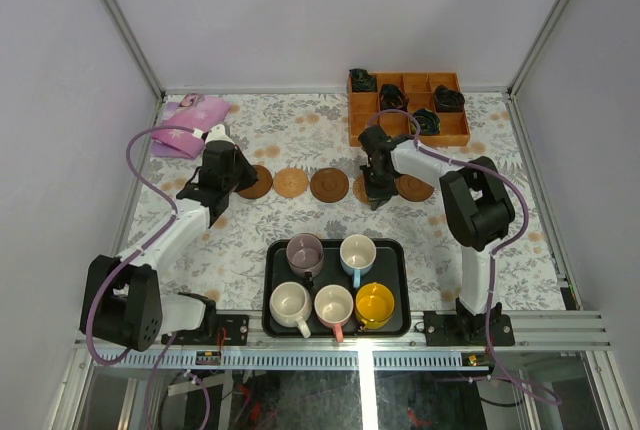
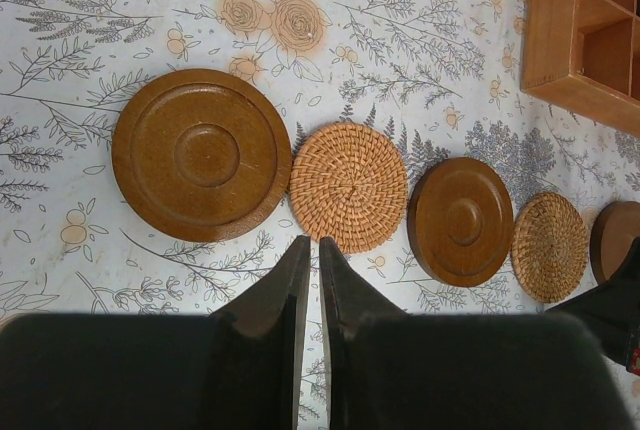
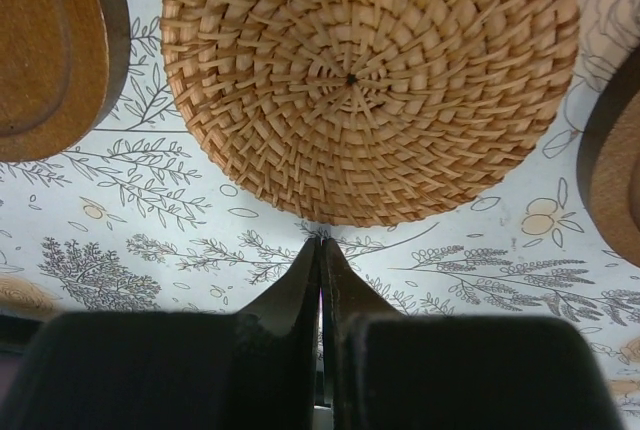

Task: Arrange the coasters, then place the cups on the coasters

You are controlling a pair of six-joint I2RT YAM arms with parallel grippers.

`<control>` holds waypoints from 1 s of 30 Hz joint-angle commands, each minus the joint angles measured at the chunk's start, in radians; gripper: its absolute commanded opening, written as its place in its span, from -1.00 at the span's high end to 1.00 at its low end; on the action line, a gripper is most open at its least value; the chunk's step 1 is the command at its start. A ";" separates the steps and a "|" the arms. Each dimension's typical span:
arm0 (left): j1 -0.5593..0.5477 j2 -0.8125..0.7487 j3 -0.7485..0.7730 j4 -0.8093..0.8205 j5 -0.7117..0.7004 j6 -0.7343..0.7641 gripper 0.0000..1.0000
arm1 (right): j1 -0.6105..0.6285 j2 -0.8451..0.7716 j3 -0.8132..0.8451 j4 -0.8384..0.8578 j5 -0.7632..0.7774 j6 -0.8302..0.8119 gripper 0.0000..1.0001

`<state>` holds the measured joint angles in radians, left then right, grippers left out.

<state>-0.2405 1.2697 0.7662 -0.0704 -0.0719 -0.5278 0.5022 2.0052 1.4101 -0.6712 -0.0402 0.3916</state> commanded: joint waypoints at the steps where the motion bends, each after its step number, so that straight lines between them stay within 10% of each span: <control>1: 0.005 0.009 0.021 0.002 -0.014 -0.003 0.85 | 0.015 0.009 0.040 -0.030 -0.047 -0.026 1.00; 30: 0.007 0.037 0.027 0.015 0.003 0.000 0.85 | 0.016 0.032 0.059 -0.022 0.110 0.001 1.00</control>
<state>-0.2394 1.2995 0.7689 -0.0727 -0.0708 -0.5274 0.5106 2.0308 1.4376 -0.6876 0.0349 0.3851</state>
